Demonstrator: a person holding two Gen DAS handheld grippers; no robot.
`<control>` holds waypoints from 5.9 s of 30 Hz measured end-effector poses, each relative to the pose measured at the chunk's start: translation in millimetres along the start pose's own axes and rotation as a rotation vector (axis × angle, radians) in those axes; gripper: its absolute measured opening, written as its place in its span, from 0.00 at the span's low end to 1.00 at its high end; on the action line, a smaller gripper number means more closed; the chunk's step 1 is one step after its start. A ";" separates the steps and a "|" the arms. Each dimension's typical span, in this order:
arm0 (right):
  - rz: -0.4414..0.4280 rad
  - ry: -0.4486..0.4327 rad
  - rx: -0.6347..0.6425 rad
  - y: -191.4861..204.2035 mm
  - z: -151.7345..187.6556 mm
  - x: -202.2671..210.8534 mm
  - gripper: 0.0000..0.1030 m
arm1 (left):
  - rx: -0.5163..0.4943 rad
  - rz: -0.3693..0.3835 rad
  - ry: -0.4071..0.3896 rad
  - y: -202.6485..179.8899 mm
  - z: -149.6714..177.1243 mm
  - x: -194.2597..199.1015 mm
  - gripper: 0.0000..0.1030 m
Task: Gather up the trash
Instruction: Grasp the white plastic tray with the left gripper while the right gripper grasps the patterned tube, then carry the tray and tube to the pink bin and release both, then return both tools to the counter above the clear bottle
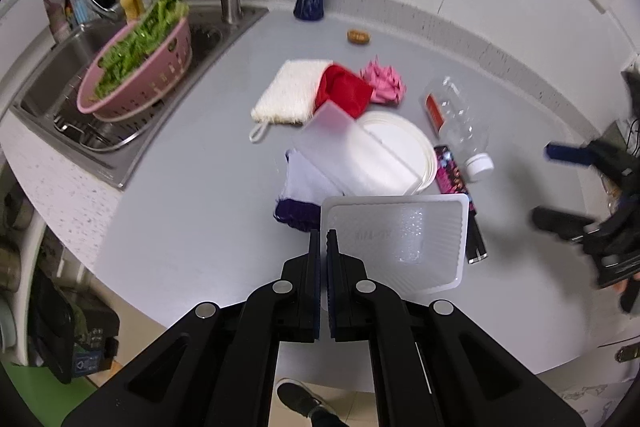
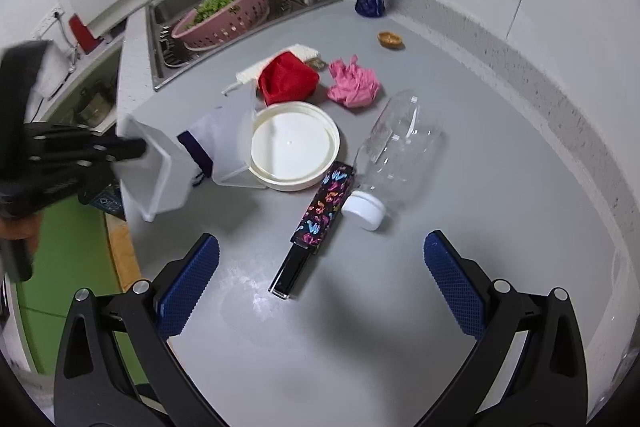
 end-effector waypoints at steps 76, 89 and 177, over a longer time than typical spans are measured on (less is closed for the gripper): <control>-0.543 0.183 0.569 417.9 203.0 -227.7 0.15 | 0.727 -0.540 -0.002 295.9 427.3 28.6 0.03; -0.541 0.220 0.607 412.7 294.3 -313.1 0.15 | 0.829 -0.585 0.001 333.4 530.1 -57.9 0.95; 0.064 -0.122 -0.108 -41.4 -43.8 0.7 0.97 | 0.047 -0.087 -0.184 9.6 -41.2 40.8 0.95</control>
Point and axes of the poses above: each gripper's, at about its wrist camera, not at the fingertips, and x roughly against the way its jaws point, y to its left, z to its underside, the point moved 7 cm from there along -x, roughly the way its jaws point, and after that the axes turned 15 degrees about -y, right-handed, at the moved point
